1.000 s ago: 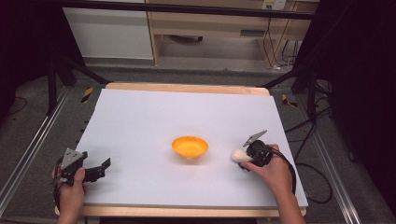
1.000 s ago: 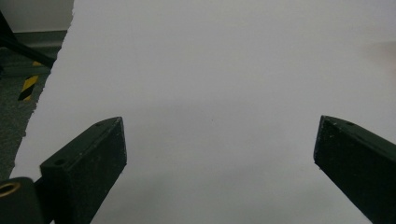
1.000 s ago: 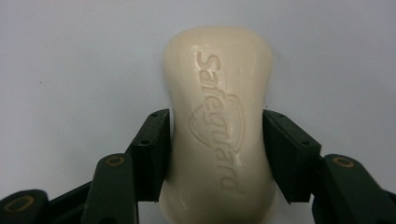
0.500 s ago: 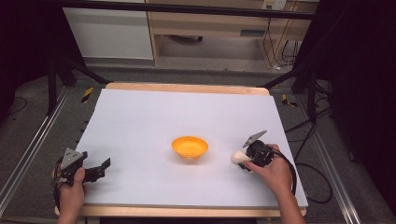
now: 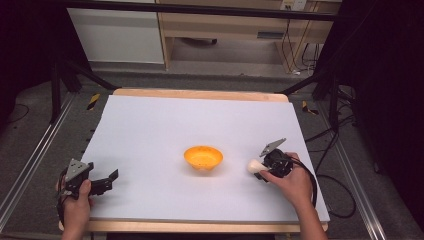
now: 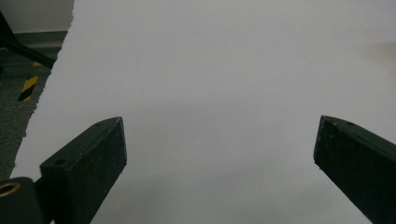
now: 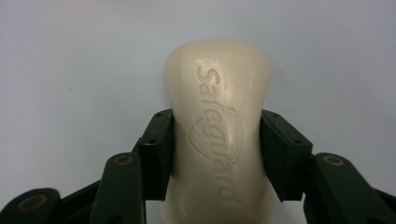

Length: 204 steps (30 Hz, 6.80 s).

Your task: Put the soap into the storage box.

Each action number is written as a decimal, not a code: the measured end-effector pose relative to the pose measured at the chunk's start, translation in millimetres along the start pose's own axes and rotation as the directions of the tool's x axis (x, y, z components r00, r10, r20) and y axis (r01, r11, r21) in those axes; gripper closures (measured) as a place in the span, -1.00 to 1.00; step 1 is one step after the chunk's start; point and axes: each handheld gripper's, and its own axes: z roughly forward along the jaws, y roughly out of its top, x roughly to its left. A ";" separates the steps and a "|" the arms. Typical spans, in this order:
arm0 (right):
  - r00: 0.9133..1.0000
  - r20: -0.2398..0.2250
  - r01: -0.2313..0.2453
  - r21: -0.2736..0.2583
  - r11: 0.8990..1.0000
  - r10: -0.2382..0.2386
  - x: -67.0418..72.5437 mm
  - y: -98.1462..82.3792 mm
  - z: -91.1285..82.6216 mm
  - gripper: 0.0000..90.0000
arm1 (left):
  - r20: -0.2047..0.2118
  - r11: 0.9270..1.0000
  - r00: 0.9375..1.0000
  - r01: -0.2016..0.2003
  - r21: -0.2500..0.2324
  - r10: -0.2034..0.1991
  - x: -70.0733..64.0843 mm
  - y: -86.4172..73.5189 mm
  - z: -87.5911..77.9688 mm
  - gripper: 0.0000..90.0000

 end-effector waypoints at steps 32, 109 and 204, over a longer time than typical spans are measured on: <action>0.988 -0.039 0.150 -0.037 0.988 -0.152 10.5 55.1 -13.1 0.10 | 0.002 1.000 1.000 0.004 -0.001 -0.004 0.8 0.1 0.1 -0.95; 0.925 -0.130 0.353 -0.050 0.934 -0.356 51.6 159.3 21.5 0.09 | 0.014 1.000 1.000 0.010 -0.005 -0.010 1.8 -0.1 -0.6 -0.95; 0.997 -0.082 -0.032 -0.228 0.973 0.013 8.3 34.9 1.4 -0.94 | 0.006 1.000 1.000 -0.004 0.003 0.004 -0.7 0.0 0.2 -0.95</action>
